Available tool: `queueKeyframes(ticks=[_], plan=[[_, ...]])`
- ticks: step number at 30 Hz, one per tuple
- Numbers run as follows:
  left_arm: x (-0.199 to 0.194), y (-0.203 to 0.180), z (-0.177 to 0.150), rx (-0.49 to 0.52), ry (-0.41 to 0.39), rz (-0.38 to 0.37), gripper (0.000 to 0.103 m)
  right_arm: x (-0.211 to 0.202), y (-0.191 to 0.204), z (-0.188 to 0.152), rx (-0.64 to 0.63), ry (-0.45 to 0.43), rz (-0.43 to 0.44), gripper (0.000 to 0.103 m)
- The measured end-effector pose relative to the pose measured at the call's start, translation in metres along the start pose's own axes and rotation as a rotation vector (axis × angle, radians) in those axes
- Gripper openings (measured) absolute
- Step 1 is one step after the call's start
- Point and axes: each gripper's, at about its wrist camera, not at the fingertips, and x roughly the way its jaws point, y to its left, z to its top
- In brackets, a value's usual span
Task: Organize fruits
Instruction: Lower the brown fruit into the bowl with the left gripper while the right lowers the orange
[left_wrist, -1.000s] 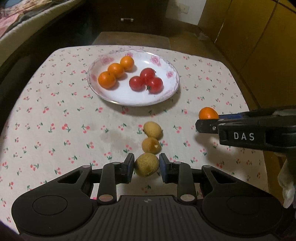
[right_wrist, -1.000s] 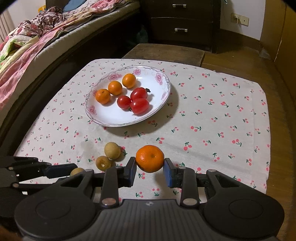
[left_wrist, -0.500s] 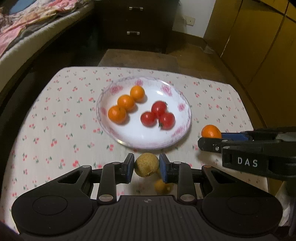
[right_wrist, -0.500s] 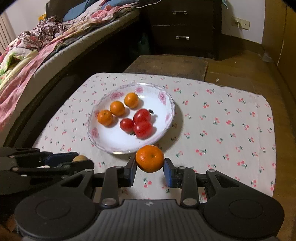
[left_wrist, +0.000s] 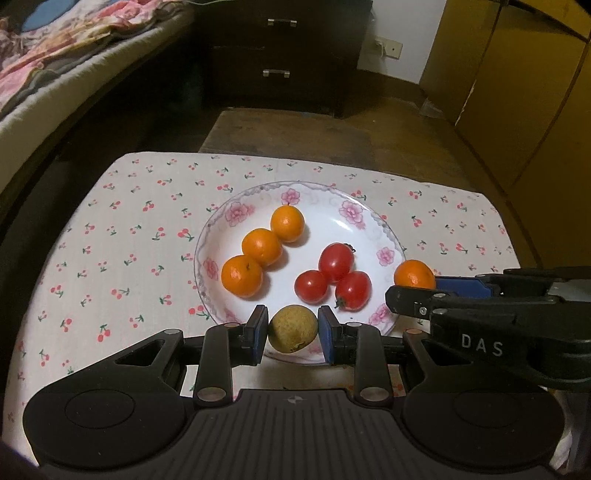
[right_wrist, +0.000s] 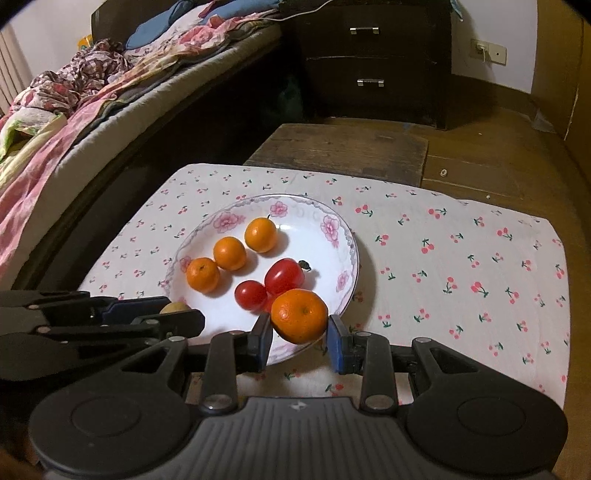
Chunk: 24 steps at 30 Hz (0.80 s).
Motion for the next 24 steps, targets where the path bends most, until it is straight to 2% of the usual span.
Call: queueKeyframes(ticks=[12, 24], plan=[[0.013, -0.001, 0.002, 0.007, 0.013, 0.023, 0.037, 0.02, 0.0, 0.006, -0.005, 0.014, -0.001, 0.032], [0.014, 0.001, 0.004, -0.001, 0.01, 0.03, 0.037, 0.022, -0.001, 0.007, -0.006, 0.003, 0.009, 0.033]])
